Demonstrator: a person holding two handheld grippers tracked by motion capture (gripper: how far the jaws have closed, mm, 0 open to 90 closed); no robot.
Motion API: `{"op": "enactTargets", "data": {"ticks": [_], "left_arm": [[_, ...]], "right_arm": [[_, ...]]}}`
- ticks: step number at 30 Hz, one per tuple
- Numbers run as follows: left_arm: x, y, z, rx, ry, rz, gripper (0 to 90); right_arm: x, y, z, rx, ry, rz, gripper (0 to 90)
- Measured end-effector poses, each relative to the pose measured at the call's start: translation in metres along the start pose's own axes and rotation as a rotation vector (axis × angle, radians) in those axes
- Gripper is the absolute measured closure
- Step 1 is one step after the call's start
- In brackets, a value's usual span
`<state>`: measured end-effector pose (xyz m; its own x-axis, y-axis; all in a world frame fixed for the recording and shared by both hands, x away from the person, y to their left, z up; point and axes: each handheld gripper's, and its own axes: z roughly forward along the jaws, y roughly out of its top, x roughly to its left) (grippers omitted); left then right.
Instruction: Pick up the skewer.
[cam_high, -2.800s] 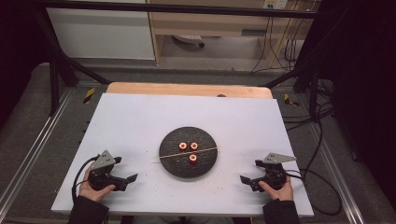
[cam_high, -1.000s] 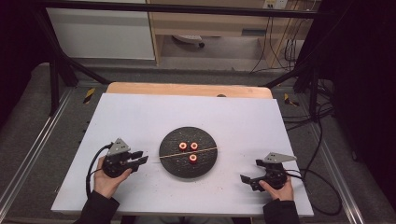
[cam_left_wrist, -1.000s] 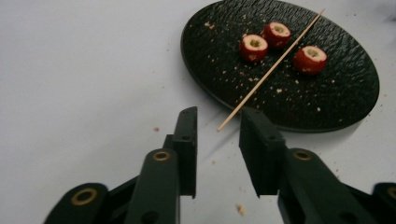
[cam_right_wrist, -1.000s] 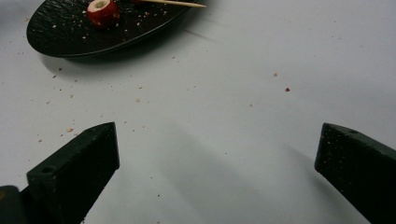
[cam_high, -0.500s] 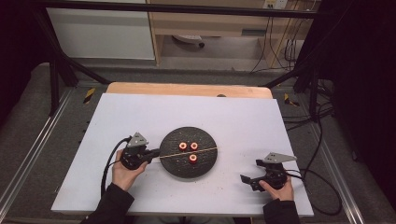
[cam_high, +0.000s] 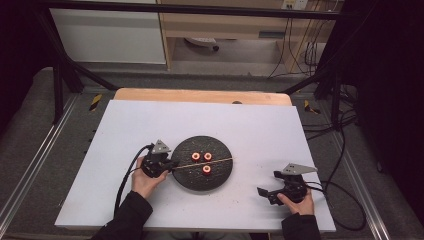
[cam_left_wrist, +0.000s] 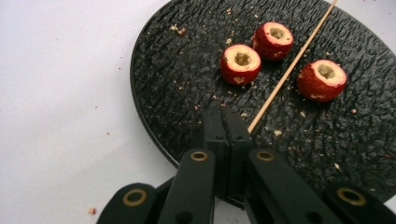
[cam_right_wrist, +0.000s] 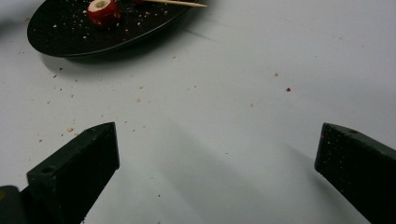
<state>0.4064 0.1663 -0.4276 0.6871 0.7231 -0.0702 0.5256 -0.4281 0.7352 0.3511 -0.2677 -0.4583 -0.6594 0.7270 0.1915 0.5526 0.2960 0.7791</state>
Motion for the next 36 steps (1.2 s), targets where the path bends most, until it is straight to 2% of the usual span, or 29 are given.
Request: {"op": "enactTargets", "data": {"ticks": [11, 19, 27, 31, 36], "left_arm": [[-0.003, -0.002, -0.001, 0.028, -0.033, 0.040, 89.8], [-0.013, -0.006, -0.004, 0.034, -0.065, 0.069, 89.8], [-0.019, -0.007, -0.006, 0.040, -0.078, 0.088, 89.6], [-0.019, 0.000, -0.012, 0.053, -0.077, 0.105, 80.6], [-0.019, 0.013, -0.017, 0.092, -0.077, 0.135, 61.6]], "right_arm": [[0.000, 0.000, -0.001, -0.001, 0.004, 0.004, 0.6], [0.000, 0.000, -0.001, -0.005, 0.002, 0.001, 0.6], [0.000, 0.000, -0.001, -0.002, 0.004, 0.005, 0.6], [0.000, 0.000, -0.001, -0.003, 0.004, 0.007, 0.6], [0.000, 0.000, -0.001, -0.003, 0.003, 0.003, 0.6]]}}
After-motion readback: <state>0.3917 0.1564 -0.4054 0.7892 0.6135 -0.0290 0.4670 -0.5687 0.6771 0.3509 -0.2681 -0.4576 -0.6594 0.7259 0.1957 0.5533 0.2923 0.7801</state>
